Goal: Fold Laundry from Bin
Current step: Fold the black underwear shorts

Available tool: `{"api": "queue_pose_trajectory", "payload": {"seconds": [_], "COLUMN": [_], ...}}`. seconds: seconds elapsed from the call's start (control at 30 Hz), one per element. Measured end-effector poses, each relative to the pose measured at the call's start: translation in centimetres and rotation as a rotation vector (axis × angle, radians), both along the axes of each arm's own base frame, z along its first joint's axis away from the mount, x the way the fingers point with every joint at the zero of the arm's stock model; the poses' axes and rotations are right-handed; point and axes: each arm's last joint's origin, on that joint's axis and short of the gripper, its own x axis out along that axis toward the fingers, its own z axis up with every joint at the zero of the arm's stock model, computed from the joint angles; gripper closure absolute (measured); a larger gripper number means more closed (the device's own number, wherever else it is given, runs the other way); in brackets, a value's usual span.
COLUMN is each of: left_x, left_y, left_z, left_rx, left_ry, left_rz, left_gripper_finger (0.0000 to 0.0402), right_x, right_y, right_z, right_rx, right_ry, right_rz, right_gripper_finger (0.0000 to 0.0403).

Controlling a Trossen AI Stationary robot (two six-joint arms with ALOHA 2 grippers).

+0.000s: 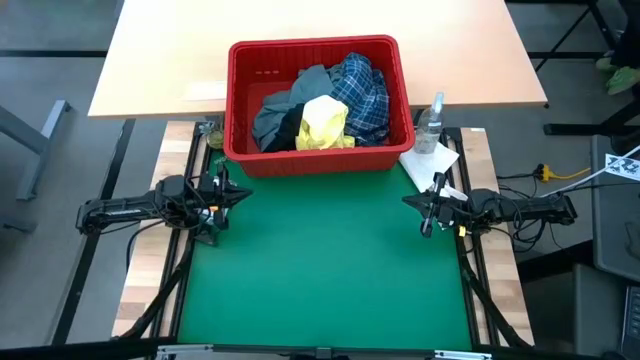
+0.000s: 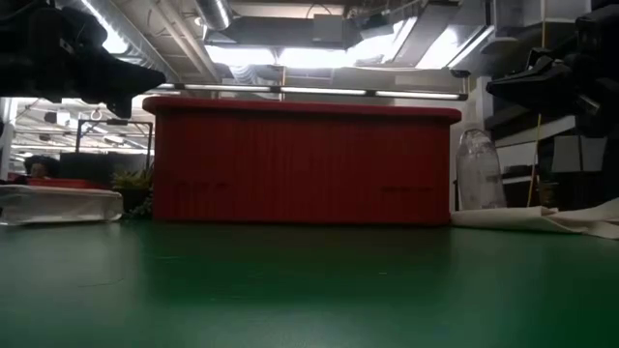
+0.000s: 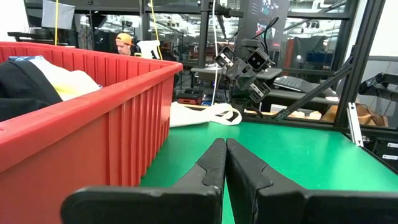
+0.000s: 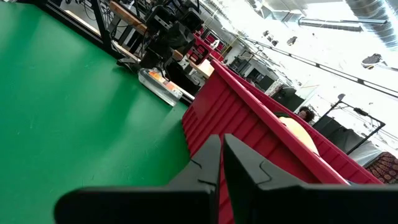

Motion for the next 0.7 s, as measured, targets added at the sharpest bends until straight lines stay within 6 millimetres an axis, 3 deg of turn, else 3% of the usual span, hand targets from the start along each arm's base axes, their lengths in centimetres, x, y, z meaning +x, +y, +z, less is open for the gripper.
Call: {"api": "queue_pose_trajectory", "payload": {"seconds": [0.23, 0.43, 0.7], "left_x": [0.0, -0.3, -1.0], "left_y": [0.0, 0.0, -0.1], "left_z": [0.3, 1.9, 3.7], "left_rx": [-0.034, -0.159, -0.198], "left_ry": [-0.038, -0.225, -0.440], "left_rz": [-0.003, -0.013, -0.041], "left_gripper_finger": [0.0395, 0.0395, 0.0395], "right_x": [0.0, 0.0, -0.1], "right_y": [0.0, -0.1, -0.1], "right_z": [0.0, 0.1, 1.1], "right_rx": [0.000, 0.002, 0.019], "right_ry": [-0.002, -0.009, -0.121], "right_rz": [-0.005, -0.019, -0.020], "right_gripper_finger": [0.0384, 0.0384, 0.0384]}}
